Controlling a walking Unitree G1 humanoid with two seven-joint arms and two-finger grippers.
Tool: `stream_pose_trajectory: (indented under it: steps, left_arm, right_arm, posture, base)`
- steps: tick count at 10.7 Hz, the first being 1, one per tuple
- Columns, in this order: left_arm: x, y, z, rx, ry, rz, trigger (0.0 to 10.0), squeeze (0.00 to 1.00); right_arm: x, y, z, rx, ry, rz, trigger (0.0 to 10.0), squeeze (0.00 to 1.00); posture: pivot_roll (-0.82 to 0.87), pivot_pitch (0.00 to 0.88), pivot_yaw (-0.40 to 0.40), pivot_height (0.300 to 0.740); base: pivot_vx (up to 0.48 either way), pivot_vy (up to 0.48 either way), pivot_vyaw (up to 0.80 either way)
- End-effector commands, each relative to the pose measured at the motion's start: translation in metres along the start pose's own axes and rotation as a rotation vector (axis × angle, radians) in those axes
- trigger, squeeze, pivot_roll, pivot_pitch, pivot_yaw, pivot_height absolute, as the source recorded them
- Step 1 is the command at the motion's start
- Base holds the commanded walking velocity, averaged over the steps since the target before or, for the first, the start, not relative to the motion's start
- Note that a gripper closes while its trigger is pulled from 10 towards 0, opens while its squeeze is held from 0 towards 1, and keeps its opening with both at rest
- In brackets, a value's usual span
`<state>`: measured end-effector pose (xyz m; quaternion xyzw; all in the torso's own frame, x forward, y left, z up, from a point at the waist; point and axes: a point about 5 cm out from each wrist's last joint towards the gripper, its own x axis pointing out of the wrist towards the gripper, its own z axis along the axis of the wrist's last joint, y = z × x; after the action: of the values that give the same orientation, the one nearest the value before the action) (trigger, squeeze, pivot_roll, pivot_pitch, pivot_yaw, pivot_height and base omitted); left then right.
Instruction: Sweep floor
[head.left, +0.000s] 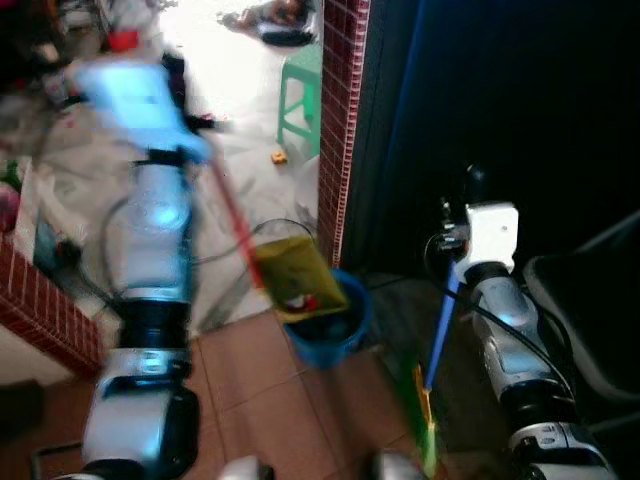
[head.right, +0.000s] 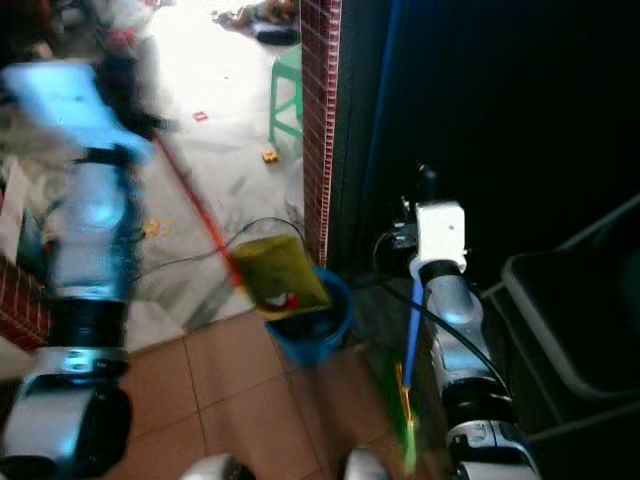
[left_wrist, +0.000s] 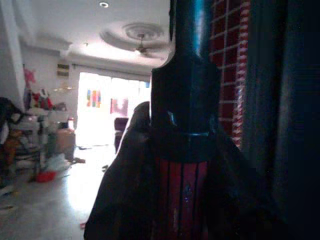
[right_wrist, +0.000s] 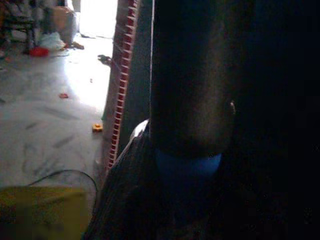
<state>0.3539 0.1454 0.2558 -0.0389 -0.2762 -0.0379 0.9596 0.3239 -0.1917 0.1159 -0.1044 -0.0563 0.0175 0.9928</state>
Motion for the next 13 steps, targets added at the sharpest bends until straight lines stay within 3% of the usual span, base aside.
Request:
stream_pose_trajectory:
  steps: [1,6,9,10,12,13]
  left_arm:
    - [0.002,-0.003,0.016,0.023,-0.095,-0.024,10.0,0.00]
    - [-0.018,-0.064,-0.001,0.188,-0.163,-0.271,10.0,0.00]
    - [-0.030,-0.101,-0.004,0.214,-0.217,-0.450,10.0,0.00]
    - [-0.037,-0.119,-0.006,0.219,-0.229,-0.579,10.0,0.00]
    - [-0.067,-0.152,-0.022,0.188,-0.161,-0.930,10.0,0.00]
    - [-0.073,-0.155,-0.025,0.210,-0.157,-0.999,10.0,0.00]
  right_arm:
    - [0.002,0.001,0.004,-0.016,-0.014,0.010,10.0,0.00]
    - [0.003,0.004,0.005,-0.010,-0.019,0.014,10.0,0.00]
    - [0.004,0.006,0.006,-0.006,-0.024,0.020,10.0,0.00]
    - [0.005,0.007,0.006,-0.004,-0.025,0.022,10.0,0.00]
    - [0.006,0.009,0.007,-0.001,-0.030,0.027,10.0,0.00]
    - [0.005,0.009,0.007,-0.001,-0.029,0.027,10.0,0.00]
  posture:
    - [-0.08,0.000,-0.001,0.740]
    - [-0.08,0.000,0.000,0.740]
    - [-0.08,0.000,-0.003,0.740]
    - [-0.07,0.000,-0.004,0.740]
    - [-0.07,0.000,-0.001,0.740]
    - [-0.08,0.000,0.000,0.740]
  base:
    - [0.000,0.000,0.00]
    - [0.000,0.000,0.00]
    - [0.000,0.000,0.00]
    - [0.000,0.000,0.00]
    - [0.000,0.000,0.00]
    - [0.000,0.000,0.00]
